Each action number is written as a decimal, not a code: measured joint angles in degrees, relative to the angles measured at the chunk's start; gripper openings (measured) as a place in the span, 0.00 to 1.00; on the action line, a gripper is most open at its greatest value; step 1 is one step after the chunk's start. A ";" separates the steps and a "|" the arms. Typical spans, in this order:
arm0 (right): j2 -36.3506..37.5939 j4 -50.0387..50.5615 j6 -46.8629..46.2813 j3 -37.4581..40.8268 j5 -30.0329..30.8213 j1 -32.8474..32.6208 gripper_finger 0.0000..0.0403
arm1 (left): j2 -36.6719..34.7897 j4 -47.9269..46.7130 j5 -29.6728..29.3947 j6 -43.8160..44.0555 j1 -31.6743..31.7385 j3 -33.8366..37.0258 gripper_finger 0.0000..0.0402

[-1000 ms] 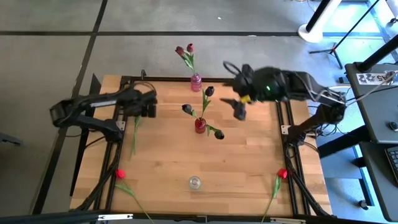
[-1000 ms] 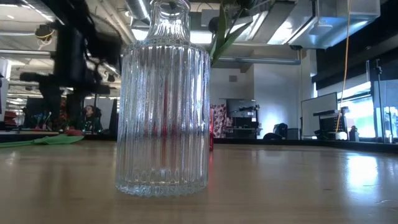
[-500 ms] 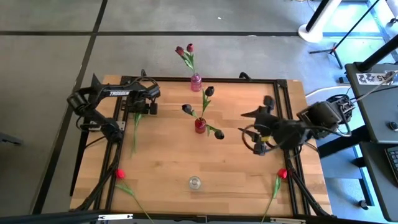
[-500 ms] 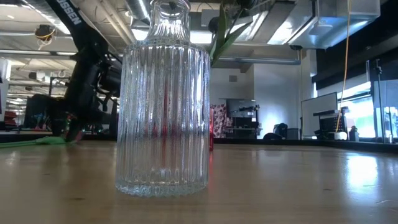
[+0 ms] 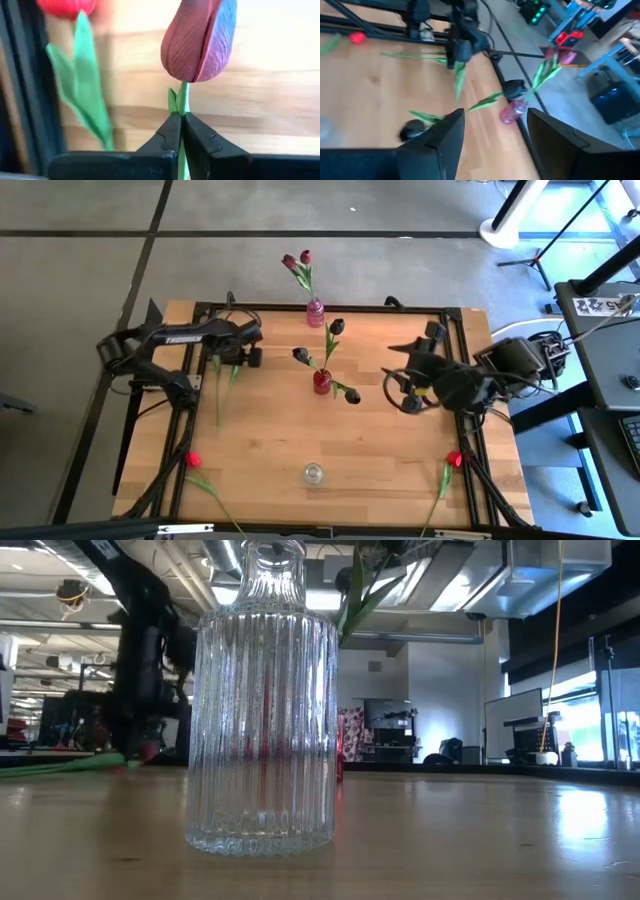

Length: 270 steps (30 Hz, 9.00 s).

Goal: Sort flowers into vase by color
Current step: Put the dark red tulip into the pink vase, then put the top red tulip into the transparent vase

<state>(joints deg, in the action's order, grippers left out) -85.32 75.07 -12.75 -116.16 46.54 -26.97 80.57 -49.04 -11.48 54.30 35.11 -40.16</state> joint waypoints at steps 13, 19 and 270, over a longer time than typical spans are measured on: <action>-0.44 -14.31 18.09 0.00 -22.04 13.70 0.53 | -31.80 25.08 -14.27 -0.39 -26.95 -0.90 0.01; -3.05 -22.30 20.55 0.00 -33.29 18.29 0.53 | -34.21 49.81 -20.04 -16.20 -38.23 -0.96 0.00; 7.69 -24.75 5.09 9.92 -35.56 29.61 0.67 | 4.81 -1.20 -7.88 -9.40 20.03 3.71 0.33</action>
<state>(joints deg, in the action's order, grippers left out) -77.62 50.33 -7.66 -106.24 10.98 2.63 85.38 -50.24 -19.36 44.90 55.14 -36.45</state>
